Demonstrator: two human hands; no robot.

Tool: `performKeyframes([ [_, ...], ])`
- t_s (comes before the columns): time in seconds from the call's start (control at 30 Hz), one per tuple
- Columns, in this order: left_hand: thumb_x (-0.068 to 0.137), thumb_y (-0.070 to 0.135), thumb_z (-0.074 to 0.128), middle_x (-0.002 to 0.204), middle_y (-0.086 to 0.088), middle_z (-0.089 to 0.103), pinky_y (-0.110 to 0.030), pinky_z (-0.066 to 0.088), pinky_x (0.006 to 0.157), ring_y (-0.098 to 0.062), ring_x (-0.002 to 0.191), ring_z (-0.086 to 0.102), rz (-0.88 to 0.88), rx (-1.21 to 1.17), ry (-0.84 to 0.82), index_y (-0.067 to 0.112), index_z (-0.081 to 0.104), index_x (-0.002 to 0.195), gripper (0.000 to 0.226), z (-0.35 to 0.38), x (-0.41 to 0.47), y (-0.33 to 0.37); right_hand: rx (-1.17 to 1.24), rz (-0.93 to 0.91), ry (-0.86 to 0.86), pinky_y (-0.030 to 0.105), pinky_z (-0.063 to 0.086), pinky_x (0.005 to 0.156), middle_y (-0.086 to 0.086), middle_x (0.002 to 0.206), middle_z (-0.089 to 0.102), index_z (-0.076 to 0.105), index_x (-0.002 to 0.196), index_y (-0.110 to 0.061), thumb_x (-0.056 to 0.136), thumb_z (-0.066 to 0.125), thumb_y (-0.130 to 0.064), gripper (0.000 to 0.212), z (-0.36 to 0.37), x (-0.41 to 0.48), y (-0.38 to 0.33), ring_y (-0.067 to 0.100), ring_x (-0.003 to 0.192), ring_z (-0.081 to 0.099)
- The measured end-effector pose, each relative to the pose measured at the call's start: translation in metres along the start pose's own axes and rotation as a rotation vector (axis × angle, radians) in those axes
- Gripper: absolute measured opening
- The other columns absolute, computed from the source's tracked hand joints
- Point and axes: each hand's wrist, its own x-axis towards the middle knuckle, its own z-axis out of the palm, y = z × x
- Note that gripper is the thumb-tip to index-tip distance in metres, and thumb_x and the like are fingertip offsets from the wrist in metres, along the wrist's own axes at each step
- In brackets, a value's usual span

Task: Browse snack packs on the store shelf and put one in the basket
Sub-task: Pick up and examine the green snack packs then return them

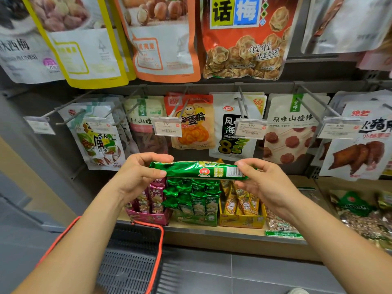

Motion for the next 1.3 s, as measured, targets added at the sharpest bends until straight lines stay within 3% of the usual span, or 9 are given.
performKeyframes([
  [0.1,0.056,-0.015,0.063,0.108,-0.007,0.073,-0.023,0.055,0.072,-0.019,0.101,0.069,0.009,-0.018,0.018,0.015,0.078,0.075,0.038,0.006,0.007,-0.005,0.097,0.012,0.008,0.024,0.059,0.064,0.02,0.107,0.064,0.066,0.096,-0.004,0.087,0.067,-0.011,0.011,0.0,0.0,-0.002,0.02,0.075,0.073],
  [0.2,0.068,-0.024,0.058,0.114,-0.009,0.069,-0.023,0.056,0.073,-0.019,0.101,0.067,0.001,0.023,0.029,0.014,0.075,0.096,0.05,0.011,0.016,-0.01,0.175,0.03,0.022,0.028,0.061,0.065,0.021,0.108,0.066,0.061,0.11,-0.001,0.084,0.068,-0.004,0.027,-0.003,0.0,-0.004,0.025,0.082,0.074],
  [0.43,0.073,0.021,0.071,0.1,-0.011,0.074,-0.026,0.057,0.075,-0.019,0.096,0.071,-0.08,-0.021,0.078,0.012,0.079,0.09,0.021,0.009,0.031,-0.01,0.186,-0.02,0.045,0.024,0.06,0.063,0.014,0.094,0.075,0.069,0.105,-0.007,0.073,0.072,-0.012,0.032,-0.011,-0.001,-0.009,0.032,0.084,0.074],
  [0.6,0.076,0.018,0.064,0.088,-0.009,0.075,-0.024,0.058,0.07,-0.014,0.08,0.072,-0.117,-0.07,0.119,0.012,0.078,0.085,0.018,0.011,0.04,-0.02,0.192,-0.024,0.002,0.02,0.058,0.061,0.019,0.099,0.074,0.07,0.105,-0.002,0.072,0.069,-0.02,0.038,-0.015,-0.004,-0.012,0.03,0.084,0.074],
  [0.83,0.093,0.001,0.054,0.104,-0.014,0.071,-0.029,0.059,0.077,-0.022,0.099,0.069,-0.201,-0.078,0.079,0.004,0.071,0.103,0.02,0.031,0.056,-0.034,0.378,0.025,0.07,0.031,0.06,0.067,0.018,0.123,0.061,0.065,0.111,-0.008,0.082,0.068,-0.021,0.032,-0.027,-0.004,-0.011,0.034,0.088,0.072],
  [1.0,0.091,0.006,0.056,0.103,-0.012,0.074,-0.036,0.059,0.079,-0.025,0.098,0.069,-0.213,-0.198,0.099,0.007,0.072,0.104,0.02,0.051,0.07,-0.036,0.004,-0.153,0.281,0.03,0.061,0.063,0.008,0.108,0.065,0.058,0.115,-0.019,0.088,0.07,-0.018,0.03,-0.023,-0.003,-0.006,0.02,0.067,0.072],
  [1.07,0.099,0.009,0.048,0.105,-0.007,0.073,-0.034,0.055,0.083,-0.022,0.101,0.066,-0.159,-0.034,0.241,0.012,0.07,0.101,0.023,0.058,0.081,-0.044,-0.209,-0.31,0.357,0.035,0.062,0.068,0.001,0.095,0.068,0.058,0.115,-0.022,0.089,0.068,-0.02,0.028,-0.023,-0.004,-0.003,0.019,0.071,0.073],
  [1.17,0.095,0.004,0.049,0.122,-0.008,0.067,-0.03,0.049,0.077,-0.026,0.096,0.065,-0.103,0.69,0.385,0.018,0.068,0.114,0.03,0.055,0.095,-0.061,-0.713,-0.64,0.372,0.033,0.056,0.081,-0.01,0.106,0.061,0.057,0.115,-0.029,0.088,0.069,-0.026,0.03,-0.022,-0.008,0.003,0.007,0.093,0.062],
  [1.3,0.094,0.011,0.048,0.157,-0.003,0.031,-0.033,0.031,0.114,-0.026,0.139,0.036,-0.175,1.352,0.018,0.022,0.041,0.146,0.054,0.051,0.107,-0.091,-0.946,-0.832,0.252,0.035,0.056,0.083,-0.003,0.116,0.059,0.059,0.121,-0.014,0.088,0.068,-0.017,0.034,-0.013,-0.007,0.014,0.008,0.102,0.057],
])
